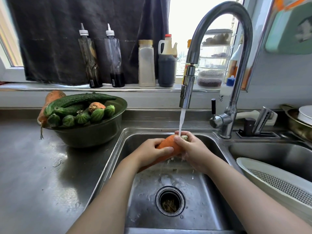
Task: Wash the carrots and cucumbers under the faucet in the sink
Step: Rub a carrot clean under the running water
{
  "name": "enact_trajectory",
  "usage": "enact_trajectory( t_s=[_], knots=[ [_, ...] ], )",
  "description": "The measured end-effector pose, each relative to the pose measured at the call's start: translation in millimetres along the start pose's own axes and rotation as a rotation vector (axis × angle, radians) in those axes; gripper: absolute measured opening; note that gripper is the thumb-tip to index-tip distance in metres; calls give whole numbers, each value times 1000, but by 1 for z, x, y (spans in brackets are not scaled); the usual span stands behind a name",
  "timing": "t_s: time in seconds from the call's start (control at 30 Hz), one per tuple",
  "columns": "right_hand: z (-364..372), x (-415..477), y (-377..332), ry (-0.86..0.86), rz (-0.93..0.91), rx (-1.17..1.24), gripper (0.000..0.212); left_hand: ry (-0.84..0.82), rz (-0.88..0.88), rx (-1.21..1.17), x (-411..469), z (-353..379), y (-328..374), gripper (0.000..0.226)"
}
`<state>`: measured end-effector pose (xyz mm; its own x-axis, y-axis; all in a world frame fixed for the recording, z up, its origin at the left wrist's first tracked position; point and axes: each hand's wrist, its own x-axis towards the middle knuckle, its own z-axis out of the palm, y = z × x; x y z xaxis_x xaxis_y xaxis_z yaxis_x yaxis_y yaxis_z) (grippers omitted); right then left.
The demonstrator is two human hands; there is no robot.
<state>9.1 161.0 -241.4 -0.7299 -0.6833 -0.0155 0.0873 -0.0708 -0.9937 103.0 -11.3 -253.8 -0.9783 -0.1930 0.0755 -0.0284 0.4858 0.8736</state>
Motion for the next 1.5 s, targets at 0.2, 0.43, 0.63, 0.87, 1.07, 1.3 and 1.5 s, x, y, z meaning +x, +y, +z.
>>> enact_trajectory(
  t_s=[0.2, 0.43, 0.63, 0.87, 1.07, 1.3, 1.5],
  knots=[
    [5, 10, 5, 130, 9, -27, 21, 11, -56, -34, 1, 15, 9, 35],
    [-3, 6, 5, -89, 28, 188, 27, 98, -176, 4, 4, 23, 14, 83],
    [4, 9, 6, 195, 82, 106, 24, -33, -166, -114, 3, 26, 20, 35],
    [-5, 3, -1, 1, 50, 113, 26, 97, -101, -105, 5, 33, 23, 36],
    [-4, 2, 3, 20, -24, 4, 28, 19, -139, -223, 4, 28, 23, 26],
    [-10, 4, 4, -94, -83, 36, 42, 215, -135, -292, 5, 44, 38, 37],
    [-12, 8, 3, 5, -127, 164, 40, -9, -130, -347, 4, 30, 27, 39]
  ],
)
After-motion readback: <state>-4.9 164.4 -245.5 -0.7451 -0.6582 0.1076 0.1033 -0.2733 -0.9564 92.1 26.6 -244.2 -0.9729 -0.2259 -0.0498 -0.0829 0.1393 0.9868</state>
